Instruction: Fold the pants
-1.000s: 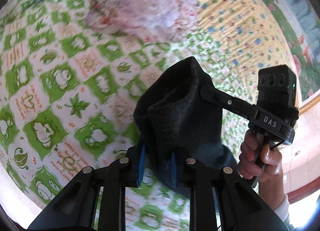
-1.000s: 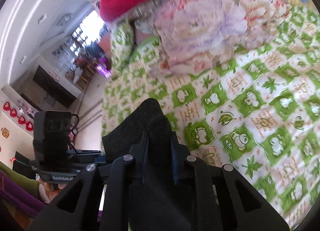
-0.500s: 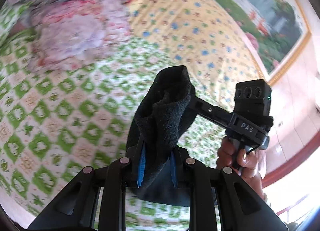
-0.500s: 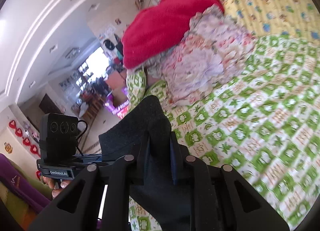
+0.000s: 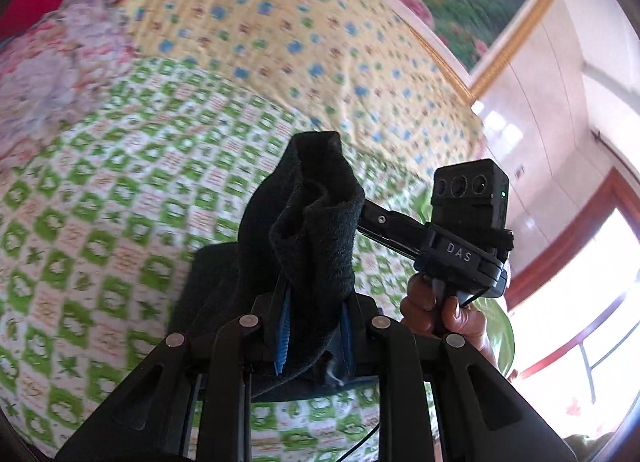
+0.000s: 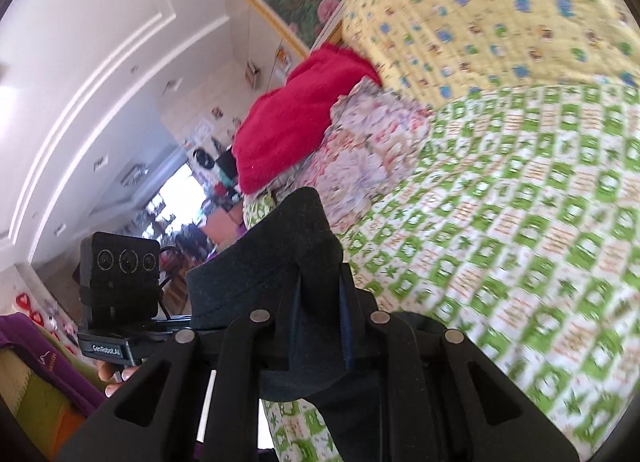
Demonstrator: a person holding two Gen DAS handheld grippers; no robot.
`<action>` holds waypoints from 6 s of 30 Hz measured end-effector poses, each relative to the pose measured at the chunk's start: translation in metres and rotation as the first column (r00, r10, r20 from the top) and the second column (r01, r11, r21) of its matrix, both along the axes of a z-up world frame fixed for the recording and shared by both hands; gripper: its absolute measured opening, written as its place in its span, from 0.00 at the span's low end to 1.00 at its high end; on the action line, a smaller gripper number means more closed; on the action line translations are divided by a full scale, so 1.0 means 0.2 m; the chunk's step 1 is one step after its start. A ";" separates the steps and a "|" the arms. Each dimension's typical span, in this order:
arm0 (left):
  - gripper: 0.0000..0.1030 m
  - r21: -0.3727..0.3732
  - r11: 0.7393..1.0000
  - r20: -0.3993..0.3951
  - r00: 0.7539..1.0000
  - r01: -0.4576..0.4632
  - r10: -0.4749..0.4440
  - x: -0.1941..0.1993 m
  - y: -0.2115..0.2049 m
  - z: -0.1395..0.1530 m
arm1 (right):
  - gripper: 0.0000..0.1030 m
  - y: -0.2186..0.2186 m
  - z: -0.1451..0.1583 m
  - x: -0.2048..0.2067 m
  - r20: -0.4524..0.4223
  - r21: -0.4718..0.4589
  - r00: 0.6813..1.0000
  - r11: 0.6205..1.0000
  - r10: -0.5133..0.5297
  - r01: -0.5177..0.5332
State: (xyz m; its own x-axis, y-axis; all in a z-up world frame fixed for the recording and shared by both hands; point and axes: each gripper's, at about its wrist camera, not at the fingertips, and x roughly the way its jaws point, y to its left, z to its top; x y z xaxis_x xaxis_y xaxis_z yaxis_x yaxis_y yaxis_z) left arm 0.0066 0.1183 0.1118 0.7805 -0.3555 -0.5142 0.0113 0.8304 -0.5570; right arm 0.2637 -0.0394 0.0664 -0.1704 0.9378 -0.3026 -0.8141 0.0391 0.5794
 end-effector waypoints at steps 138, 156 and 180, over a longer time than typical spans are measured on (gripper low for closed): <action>0.56 -0.010 0.997 -0.243 0.967 0.082 -0.082 0.32 -0.03 -0.58 | 0.81 -0.94 -0.54 -0.28 -0.011 -0.333 0.763 0.721 -0.647 0.607; 0.36 -0.055 0.995 -0.282 0.955 0.085 -0.097 0.39 -0.07 -0.68 | 0.48 -0.97 -0.62 -0.25 -0.137 -0.305 0.781 0.776 -0.610 0.552; 0.29 0.022 0.997 -0.143 0.987 -0.077 0.079 0.14 0.27 -0.33 | 0.41 -0.56 -0.33 -0.22 -0.031 -0.229 0.877 0.857 -0.480 0.461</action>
